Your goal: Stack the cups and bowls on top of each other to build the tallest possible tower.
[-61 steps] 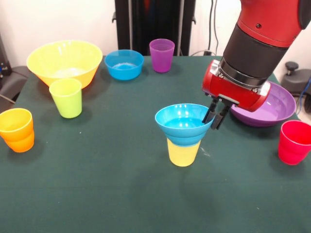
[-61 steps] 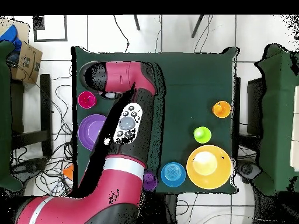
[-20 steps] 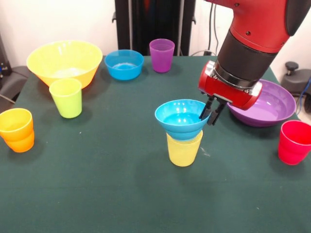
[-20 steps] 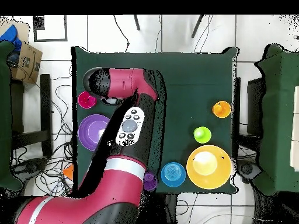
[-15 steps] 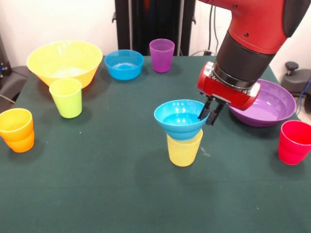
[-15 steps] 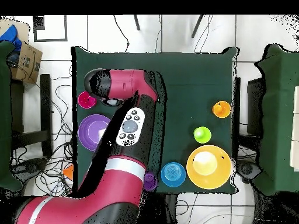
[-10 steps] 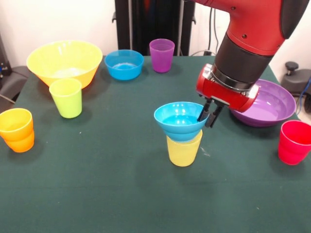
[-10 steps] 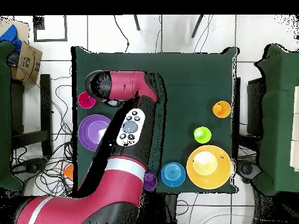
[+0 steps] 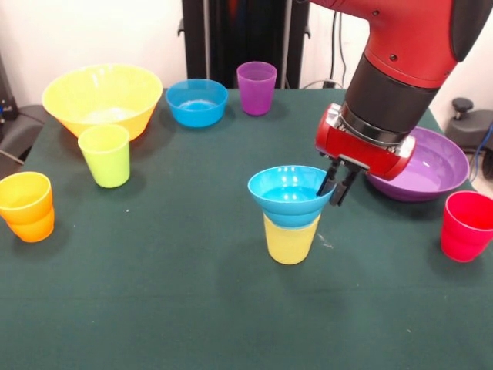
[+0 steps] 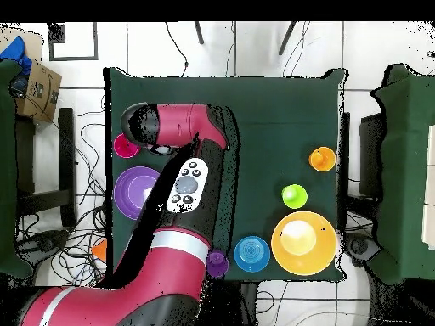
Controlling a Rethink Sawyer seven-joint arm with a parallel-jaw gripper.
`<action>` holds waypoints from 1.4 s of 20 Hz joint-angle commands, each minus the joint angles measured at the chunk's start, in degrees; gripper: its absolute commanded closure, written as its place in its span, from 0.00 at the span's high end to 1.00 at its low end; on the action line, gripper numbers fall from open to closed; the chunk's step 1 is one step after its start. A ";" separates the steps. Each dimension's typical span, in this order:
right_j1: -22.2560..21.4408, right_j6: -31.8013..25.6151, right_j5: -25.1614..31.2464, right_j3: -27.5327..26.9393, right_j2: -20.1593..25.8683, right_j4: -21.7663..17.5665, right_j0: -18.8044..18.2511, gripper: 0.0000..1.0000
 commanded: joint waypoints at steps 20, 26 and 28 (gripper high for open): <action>2.21 7.28 1.37 2.65 5.25 0.85 0.55 0.00; 2.51 8.00 2.27 2.35 4.52 0.81 0.82 1.00; 2.75 7.87 3.16 1.89 4.34 0.68 0.90 1.00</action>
